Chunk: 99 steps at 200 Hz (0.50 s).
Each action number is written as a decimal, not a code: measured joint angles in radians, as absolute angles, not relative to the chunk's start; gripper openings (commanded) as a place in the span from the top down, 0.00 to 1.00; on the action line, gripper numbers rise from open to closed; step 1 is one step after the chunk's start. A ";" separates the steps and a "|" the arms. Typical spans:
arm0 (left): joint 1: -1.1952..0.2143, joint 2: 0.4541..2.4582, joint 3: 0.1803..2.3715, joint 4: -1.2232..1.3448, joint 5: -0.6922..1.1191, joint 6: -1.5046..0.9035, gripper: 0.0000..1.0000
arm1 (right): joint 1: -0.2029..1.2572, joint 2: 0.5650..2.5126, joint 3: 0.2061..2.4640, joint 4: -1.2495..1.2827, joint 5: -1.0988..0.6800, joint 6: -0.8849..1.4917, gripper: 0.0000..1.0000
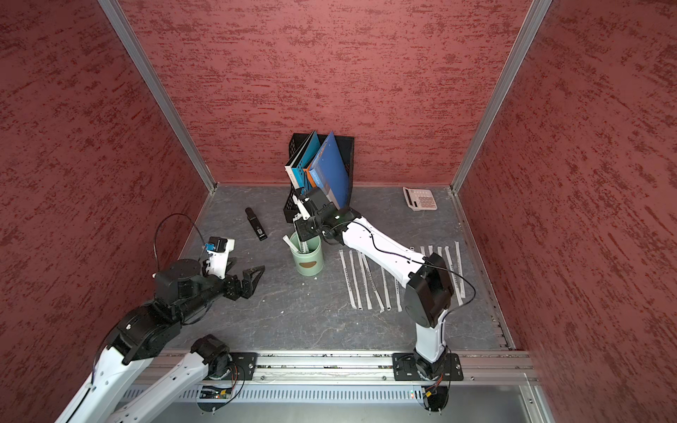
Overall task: Take the straws out of the storage container
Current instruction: Pick up the straw from the container.
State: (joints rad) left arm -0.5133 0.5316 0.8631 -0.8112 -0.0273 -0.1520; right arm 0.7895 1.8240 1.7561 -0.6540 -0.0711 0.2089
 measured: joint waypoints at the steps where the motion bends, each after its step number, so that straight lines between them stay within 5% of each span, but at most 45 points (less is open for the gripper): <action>1: -0.513 0.532 0.863 -0.812 -0.027 -0.152 0.01 | 0.789 1.820 1.756 -0.654 -0.070 0.208 0.97; 99: -0.513 0.524 0.863 -0.812 -0.025 -0.152 0.01 | 0.790 1.540 1.757 -0.674 0.024 0.186 0.97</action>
